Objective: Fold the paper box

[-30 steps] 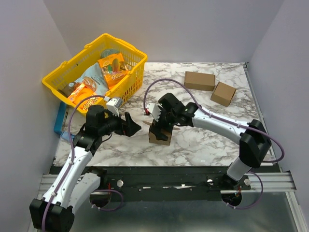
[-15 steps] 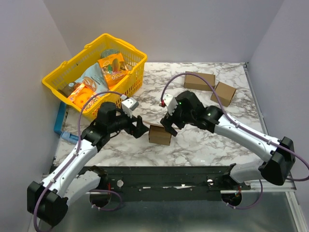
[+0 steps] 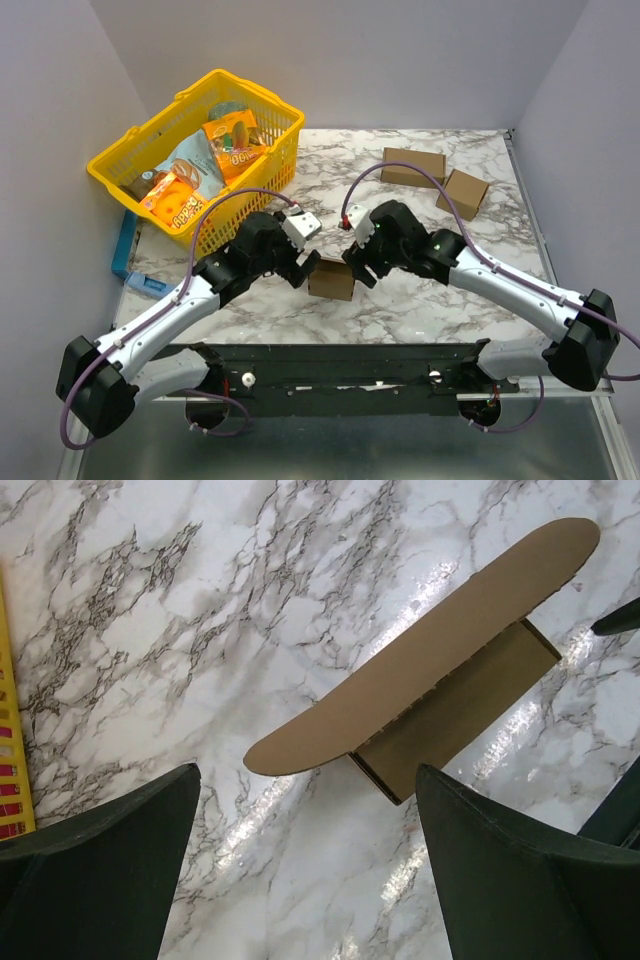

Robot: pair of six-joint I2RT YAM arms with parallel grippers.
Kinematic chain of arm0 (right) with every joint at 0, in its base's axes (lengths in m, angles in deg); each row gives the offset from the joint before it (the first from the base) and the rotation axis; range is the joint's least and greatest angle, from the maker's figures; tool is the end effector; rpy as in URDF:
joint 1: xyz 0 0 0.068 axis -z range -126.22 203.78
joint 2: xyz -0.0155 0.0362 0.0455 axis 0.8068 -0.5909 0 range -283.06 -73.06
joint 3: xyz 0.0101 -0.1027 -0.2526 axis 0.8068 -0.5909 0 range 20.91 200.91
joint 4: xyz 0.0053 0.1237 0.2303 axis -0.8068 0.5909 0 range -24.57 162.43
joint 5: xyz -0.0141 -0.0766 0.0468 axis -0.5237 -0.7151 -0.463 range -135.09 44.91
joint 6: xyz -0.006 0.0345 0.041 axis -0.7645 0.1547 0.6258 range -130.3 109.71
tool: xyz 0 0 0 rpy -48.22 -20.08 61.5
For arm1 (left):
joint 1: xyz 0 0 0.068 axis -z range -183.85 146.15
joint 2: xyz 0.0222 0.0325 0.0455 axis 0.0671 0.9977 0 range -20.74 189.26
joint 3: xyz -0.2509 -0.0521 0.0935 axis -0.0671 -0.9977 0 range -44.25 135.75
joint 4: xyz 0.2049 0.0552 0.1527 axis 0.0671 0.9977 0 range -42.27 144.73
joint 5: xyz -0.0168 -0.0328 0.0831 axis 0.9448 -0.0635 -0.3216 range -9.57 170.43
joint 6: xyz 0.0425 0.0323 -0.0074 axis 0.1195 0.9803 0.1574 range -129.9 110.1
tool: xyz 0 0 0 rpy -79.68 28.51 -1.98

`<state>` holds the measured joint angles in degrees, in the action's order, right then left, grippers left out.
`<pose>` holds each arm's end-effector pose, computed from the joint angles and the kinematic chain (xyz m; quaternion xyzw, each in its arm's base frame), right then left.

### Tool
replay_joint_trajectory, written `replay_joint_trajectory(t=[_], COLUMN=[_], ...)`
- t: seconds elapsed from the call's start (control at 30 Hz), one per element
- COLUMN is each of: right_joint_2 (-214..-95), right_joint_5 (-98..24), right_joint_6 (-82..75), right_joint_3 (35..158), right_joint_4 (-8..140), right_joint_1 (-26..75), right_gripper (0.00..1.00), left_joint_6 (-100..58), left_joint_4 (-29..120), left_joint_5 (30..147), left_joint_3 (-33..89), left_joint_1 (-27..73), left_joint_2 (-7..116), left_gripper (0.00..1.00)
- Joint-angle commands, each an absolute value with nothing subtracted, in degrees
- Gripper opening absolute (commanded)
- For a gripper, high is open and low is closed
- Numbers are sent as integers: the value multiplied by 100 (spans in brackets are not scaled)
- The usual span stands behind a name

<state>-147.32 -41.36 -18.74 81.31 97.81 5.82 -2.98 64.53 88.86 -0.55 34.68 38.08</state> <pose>0.1833 0.2068 0.2882 -0.4490 0.8116 0.1543 0.3403 0.1753 -0.1462 0.2756 0.3697 0.7904 -0.1937 0.4483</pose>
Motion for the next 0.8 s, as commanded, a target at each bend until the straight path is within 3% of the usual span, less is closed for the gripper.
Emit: replay_joint_trajectory(t=[0.0,0.27,0.5,0.53,0.6,0.77], right_joint_2=[-14777,-14891,-14997,-14997,-15006,-15006], right_joint_5=[-4315,-4350,-4447,-4473,-4473,-4473], right_joint_6=[-1786,-1794,-1785,-1785,-1768,-1768], right_joint_3=[8121,8147,8173,8173,8164,8173], right_joint_4=[9698,9716,9760,9769,9777,9786], right_joint_1=[588,579,588,588,588,579], right_gripper=[72,59,47,39,33,28], left_joint_6=[38,-58,-120,-120,-137,-172], left_joint_4=[6627,6602,6558,6549,6549,6514], left_joint_5=[8466,8448,8474,8491,8518,8641], left_joint_3=[312,374,347,356,347,338], left_joint_1=[3570,3614,3632,3632,3641,3676], left_joint_2=[4191,4421,4456,4491,4508,4588], left_gripper=[93,68,51,49,45,36])
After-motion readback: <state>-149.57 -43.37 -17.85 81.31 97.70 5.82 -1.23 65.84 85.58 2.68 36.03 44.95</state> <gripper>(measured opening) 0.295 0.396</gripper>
